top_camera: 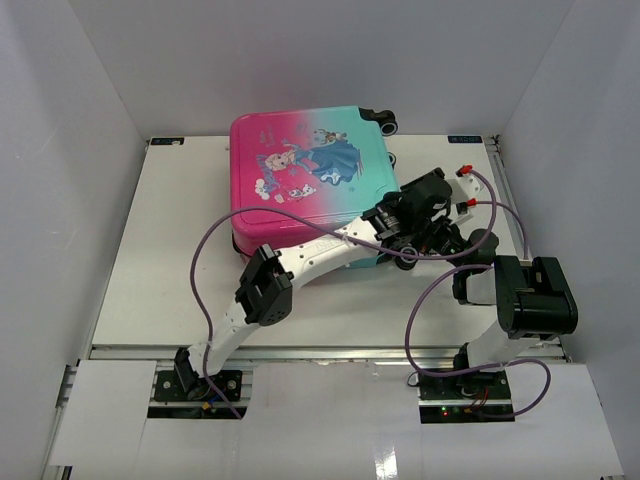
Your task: Pack the luggage
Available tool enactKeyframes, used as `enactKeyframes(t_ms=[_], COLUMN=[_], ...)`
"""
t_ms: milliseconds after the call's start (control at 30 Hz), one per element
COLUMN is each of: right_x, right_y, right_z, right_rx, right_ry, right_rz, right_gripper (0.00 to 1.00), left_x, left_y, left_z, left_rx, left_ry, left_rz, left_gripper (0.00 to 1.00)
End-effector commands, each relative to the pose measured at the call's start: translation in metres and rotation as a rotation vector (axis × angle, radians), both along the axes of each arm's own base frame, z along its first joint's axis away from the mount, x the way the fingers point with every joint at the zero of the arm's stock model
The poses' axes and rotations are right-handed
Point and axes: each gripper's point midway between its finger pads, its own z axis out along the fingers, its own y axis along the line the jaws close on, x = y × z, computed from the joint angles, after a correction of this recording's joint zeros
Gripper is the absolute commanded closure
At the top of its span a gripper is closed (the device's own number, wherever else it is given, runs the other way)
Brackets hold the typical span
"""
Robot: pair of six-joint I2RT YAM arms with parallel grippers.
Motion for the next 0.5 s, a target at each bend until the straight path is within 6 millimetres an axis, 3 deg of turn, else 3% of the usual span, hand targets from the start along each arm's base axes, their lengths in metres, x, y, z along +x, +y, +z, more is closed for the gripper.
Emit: enactKeyframes(t_ms=[0, 100, 200, 333, 400, 467], right_x=[-0.018, -0.016, -0.015, -0.013, -0.012, -0.011], right_y=[0.015, 0.013, 0.012, 0.017, 0.018, 0.020], right_z=[0.022, 0.018, 0.016, 0.013, 0.012, 0.010], right_rx=[-0.026, -0.046, -0.057, -0.068, -0.078, -0.099], right_ry=[-0.121, -0.109, -0.104, -0.095, -0.087, -0.082], right_rz=[0.104, 0.088, 0.082, 0.095, 0.095, 0.087], right_gripper=[0.92, 0.92, 0.92, 0.92, 0.92, 0.92], left_x=[0.044, 0.052, 0.052, 0.040, 0.032, 0.011], left_y=[0.038, 0.042, 0.052, 0.056, 0.059, 0.057], left_z=[0.046, 0.041, 0.018, -0.043, -0.066, -0.096], left_rx=[-0.181, -0.281, -0.280, -0.189, -0.163, -0.086], left_ry=[-0.209, -0.133, -0.028, 0.192, 0.291, 0.420], left_rz=[0.348, 0.379, 0.394, 0.329, 0.311, 0.232], left_gripper=[0.56, 0.64, 0.76, 0.98, 1.00, 1.00])
